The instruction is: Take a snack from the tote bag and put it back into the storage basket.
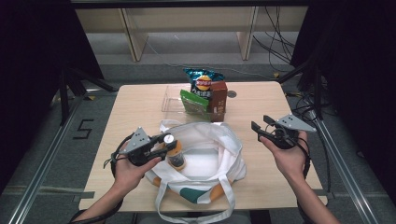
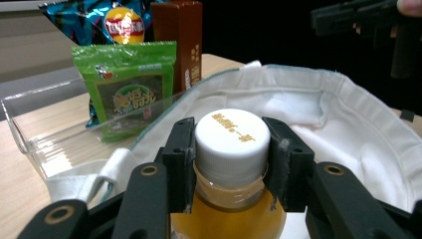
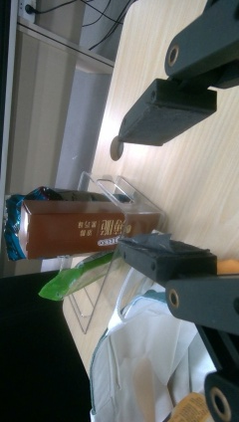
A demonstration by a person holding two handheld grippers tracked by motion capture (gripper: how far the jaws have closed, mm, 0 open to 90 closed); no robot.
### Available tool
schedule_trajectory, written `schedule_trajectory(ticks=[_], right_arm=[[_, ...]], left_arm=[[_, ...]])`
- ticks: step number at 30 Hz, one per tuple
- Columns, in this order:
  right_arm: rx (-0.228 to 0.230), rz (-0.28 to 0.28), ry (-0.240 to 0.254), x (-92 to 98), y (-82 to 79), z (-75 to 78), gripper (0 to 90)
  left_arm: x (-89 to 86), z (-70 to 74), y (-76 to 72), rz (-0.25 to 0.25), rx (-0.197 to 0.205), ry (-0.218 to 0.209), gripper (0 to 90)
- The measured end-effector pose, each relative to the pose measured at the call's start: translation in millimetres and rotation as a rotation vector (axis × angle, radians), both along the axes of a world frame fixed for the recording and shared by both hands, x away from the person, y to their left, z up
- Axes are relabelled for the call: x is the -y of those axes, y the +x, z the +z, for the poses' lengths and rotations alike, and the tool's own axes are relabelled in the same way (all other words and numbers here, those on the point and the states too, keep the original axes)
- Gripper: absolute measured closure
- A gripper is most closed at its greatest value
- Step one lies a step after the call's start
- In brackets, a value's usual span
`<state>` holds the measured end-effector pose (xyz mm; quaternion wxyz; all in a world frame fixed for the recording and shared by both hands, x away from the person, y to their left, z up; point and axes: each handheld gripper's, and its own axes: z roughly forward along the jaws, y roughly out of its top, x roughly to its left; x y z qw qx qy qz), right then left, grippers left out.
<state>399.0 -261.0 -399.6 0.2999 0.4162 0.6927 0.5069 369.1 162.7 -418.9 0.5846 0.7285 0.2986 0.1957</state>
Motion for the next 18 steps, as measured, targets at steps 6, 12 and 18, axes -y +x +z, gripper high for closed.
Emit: schedule_trajectory(ticks=[6,12,18], right_arm=[[-0.004,0.012,0.016,-1.8,0.7,-1.4,45.0],[-0.004,0.000,0.000,1.2,0.4,0.1,45.0],[-0.010,-0.009,0.019,0.4,-0.2,0.3,45.0]], left_arm=[[0.6,8.8,-0.9,-0.008,0.008,-0.012,58.5],[2.3,18.9,-3.5,-0.009,0.018,-0.009,58.6],[4.2,27.1,-5.3,-0.014,0.035,-0.013,58.6]])
